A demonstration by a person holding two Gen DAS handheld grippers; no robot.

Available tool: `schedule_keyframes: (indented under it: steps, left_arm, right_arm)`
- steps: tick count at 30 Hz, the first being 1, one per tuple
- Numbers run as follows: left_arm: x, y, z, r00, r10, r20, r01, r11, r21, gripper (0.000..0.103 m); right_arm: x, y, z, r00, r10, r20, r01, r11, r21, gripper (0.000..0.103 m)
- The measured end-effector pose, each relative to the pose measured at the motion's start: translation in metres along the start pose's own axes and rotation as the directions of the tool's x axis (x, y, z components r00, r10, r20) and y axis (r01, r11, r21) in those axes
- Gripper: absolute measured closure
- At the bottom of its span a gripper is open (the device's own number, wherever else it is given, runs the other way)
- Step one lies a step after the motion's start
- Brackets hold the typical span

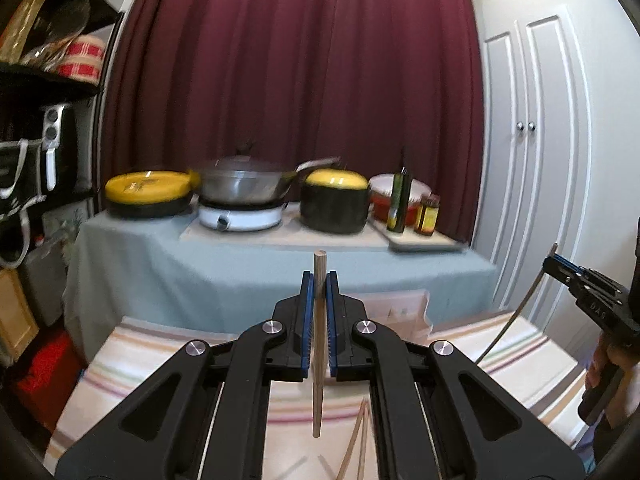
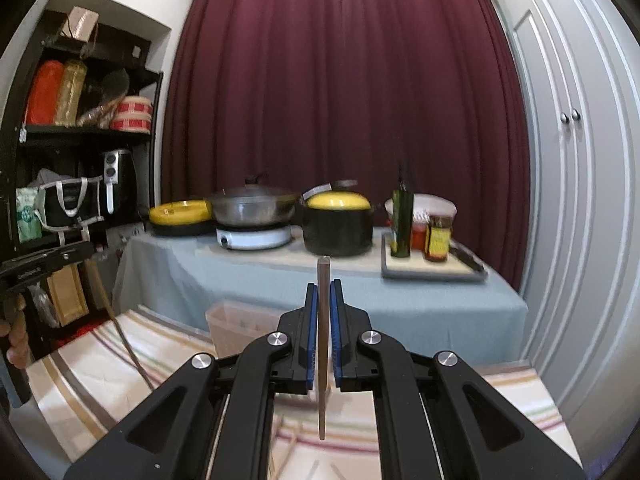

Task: Organize utensils
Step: 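Lift both chopsticks and lower them into the white caddy with both grippers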

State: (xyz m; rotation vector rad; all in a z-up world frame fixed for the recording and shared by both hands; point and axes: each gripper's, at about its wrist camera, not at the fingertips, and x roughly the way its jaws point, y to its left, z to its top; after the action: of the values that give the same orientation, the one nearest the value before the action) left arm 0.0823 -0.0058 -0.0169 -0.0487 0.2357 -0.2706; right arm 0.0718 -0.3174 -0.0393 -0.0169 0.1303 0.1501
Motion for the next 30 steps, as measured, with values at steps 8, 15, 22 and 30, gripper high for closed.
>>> schedule_keyframes:
  steps: [8,15,22,30]
  left_arm:
    - [0.040,-0.010,0.060,0.993,-0.056,0.101,0.056,0.998,0.009,0.096]
    - [0.090,-0.018,0.079,0.992,-0.063,0.113,0.060,0.998,0.033,0.096]
    - [0.141,-0.018,0.048,0.998,-0.054,0.019,0.054,0.998,0.037,0.096]
    - [0.171,-0.011,0.014,0.996,-0.048,-0.071,0.050,0.998,0.023,0.096]
  right_arm:
    - [0.036,0.002,0.045,0.995,0.037,0.097,-0.036,0.999,-0.021,0.096]
    - [0.084,0.001,0.049,0.995,0.063,0.074,-0.063,0.998,0.002,0.096]
    - [0.128,-0.001,0.011,0.997,0.068,-0.048,-0.066,0.997,0.040,0.096]
    - [0.148,-0.009,-0.011,0.991,0.058,-0.119,-0.050,0.996,0.069,0.096]
